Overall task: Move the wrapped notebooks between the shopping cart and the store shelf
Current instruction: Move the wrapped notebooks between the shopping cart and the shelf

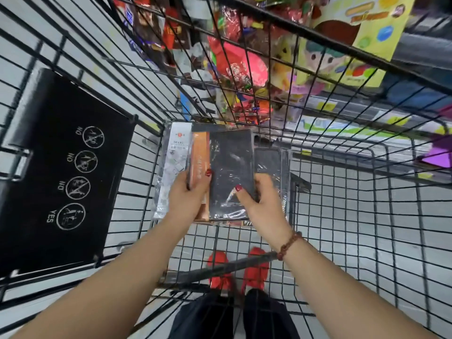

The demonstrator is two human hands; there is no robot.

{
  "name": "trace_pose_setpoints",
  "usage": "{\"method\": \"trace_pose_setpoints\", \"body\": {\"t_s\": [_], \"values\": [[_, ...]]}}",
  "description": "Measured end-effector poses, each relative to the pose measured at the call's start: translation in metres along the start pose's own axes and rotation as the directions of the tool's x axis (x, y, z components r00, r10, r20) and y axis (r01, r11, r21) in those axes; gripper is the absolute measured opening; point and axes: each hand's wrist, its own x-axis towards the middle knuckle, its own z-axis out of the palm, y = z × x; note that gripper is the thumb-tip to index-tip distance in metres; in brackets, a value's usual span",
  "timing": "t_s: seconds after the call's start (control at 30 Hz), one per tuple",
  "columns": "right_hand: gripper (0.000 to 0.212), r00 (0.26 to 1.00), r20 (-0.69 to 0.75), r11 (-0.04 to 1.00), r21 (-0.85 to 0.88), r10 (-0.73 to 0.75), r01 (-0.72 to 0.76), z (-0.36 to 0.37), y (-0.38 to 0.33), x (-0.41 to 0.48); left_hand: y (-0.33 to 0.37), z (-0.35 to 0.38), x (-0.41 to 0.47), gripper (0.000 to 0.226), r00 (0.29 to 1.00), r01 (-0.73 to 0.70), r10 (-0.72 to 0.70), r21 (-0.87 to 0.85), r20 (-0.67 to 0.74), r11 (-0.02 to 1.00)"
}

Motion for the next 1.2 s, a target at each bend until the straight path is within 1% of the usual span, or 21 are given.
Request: {"method": "trace_pose_setpoints", "body": {"t_s": [0.03,0.07,0.1,0.17,0.23,0.27,0.3,0.37,0.4,0.43,0.5,0.6,0.67,0.7,0.77,0.8,0.87,0.97,1.07,1.13,1.2], "values": [[0.009,1.000,0.001,0.999,-0.030,-0.017,0.017,-0.003,0.001,0.002,-0.003,-0.005,0.003,0.026,0.999,0.021,-0.022,-0.023,-0.029,1.000],[0.008,0.999,-0.033,0.998,-0.047,-0.034,0.032,-0.007,0.004,0.004,-0.006,-0.010,0.007,0.026,0.998,0.035,-0.036,-0.031,-0.058,0.999],[0.011,0.994,-0.097,0.998,-0.050,-0.046,0.042,-0.012,0.007,0.006,-0.008,-0.015,0.010,0.028,0.995,0.041,-0.043,-0.024,-0.087,0.999],[0.010,0.966,-0.253,0.996,-0.080,-0.057,0.038,-0.025,0.016,0.011,-0.011,-0.024,0.013,0.029,0.994,0.014,-0.010,0.035,-0.108,0.999],[0.010,0.930,-0.365,0.979,-0.201,-0.049,-0.027,-0.035,0.030,0.017,-0.014,-0.029,0.015,0.028,0.994,-0.010,0.022,0.114,-0.104,0.993],[0.021,0.917,-0.397,0.962,-0.260,-0.023,-0.088,-0.037,0.037,0.020,-0.017,-0.030,0.015,0.026,0.995,-0.010,0.024,0.135,-0.100,0.991],[0.037,0.910,-0.414,0.938,-0.309,0.015,-0.156,-0.038,0.045,0.023,-0.019,-0.030,0.016,0.024,0.995,-0.010,0.025,0.151,-0.099,0.989],[0.070,0.907,-0.414,0.878,-0.401,0.080,-0.261,-0.038,0.053,0.025,-0.022,-0.029,0.016,0.022,0.993,-0.012,0.034,0.185,-0.114,0.983],[0.081,0.908,-0.406,0.850,-0.439,0.101,-0.291,-0.037,0.054,0.024,-0.024,-0.029,0.016,0.023,0.992,-0.009,0.035,0.201,-0.122,0.980],[0.089,0.912,-0.393,0.828,-0.467,0.118,-0.309,-0.037,0.056,0.023,-0.026,-0.028,0.016,0.025,0.991,-0.011,0.039,0.212,-0.127,0.977],[0.094,0.919,-0.357,0.806,-0.486,0.170,-0.338,-0.037,0.061,0.021,-0.027,-0.028,0.016,0.025,0.990,-0.017,0.049,0.235,-0.130,0.972],[0.088,0.897,-0.342,0.826,-0.390,0.279,-0.406,-0.043,0.067,0.017,-0.028,-0.028,0.017,0.025,0.989,-0.027,0.062,0.249,-0.135,0.968],[0.073,0.884,-0.333,0.851,-0.302,0.328,-0.430,-0.050,0.067,0.014,-0.028,-0.028,0.016,0.023,0.988,-0.041,0.075,0.241,-0.135,0.970],[0.061,0.884,-0.322,0.861,-0.271,0.339,-0.430,-0.055,0.066,0.013,-0.028,-0.027,0.016,0.021,0.988,-0.045,0.079,0.244,-0.133,0.969],[0.040,0.895,-0.300,0.869,-0.272,0.331,-0.413,-0.062,0.063,0.012,-0.026,-0.027,0.015,0.020,0.989,-0.037,0.070,0.244,-0.127,0.969],[0.035,0.899,-0.294,0.870,-0.281,0.324,-0.405,-0.065,0.063,0.012,-0.025,-0.028,0.014,0.021,0.990,-0.029,0.060,0.240,-0.124,0.970],[0.031,0.898,-0.297,0.876,-0.263,0.325,-0.403,-0.069,0.063,0.010,-0.021,-0.028,0.011,0.024,0.993,-0.010,0.038,0.234,-0.115,0.972],[0.028,0.891,-0.326,0.895,-0.210,0.316,-0.394,-0.072,0.056,0.001,-0.008,-0.028,0.003,0.023,0.993,-0.005,0.034,0.251,-0.113,0.968],[0.009,0.911,-0.313,0.932,-0.156,0.269,-0.328,-0.077,0.034,-0.014,0.013,-0.033,-0.010,0.027,0.993,0.010,0.022,0.267,-0.117,0.964],[0.009,0.923,-0.297,0.944,-0.149,0.243,-0.296,-0.082,0.017,-0.027,0.025,-0.038,-0.022,0.030,0.992,0.022,0.016,0.294,-0.124,0.955],[0.010,0.932,-0.307,0.957,-0.155,0.191,-0.247,-0.088,0.001,-0.041,0.039,-0.043,-0.037,0.029,0.990,0.018,0.022,0.286,-0.137,0.958]]}}
